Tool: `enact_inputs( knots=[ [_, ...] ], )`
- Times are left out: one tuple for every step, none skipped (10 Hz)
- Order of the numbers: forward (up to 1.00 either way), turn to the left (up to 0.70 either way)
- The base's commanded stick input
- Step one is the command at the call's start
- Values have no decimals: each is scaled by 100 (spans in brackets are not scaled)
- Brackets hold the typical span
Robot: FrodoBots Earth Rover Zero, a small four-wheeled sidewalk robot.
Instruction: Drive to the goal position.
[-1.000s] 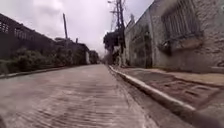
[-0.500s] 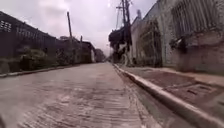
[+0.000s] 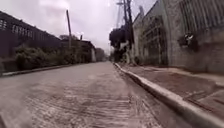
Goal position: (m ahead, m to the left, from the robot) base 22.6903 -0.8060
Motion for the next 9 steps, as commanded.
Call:
enact_inputs(
  knots=[
    [100,0],
    [100,0],
    [100,0],
    [100,0],
    [100,0],
    [100,0],
    [100,0],
    [100,0],
    [100,0]
  ],
)
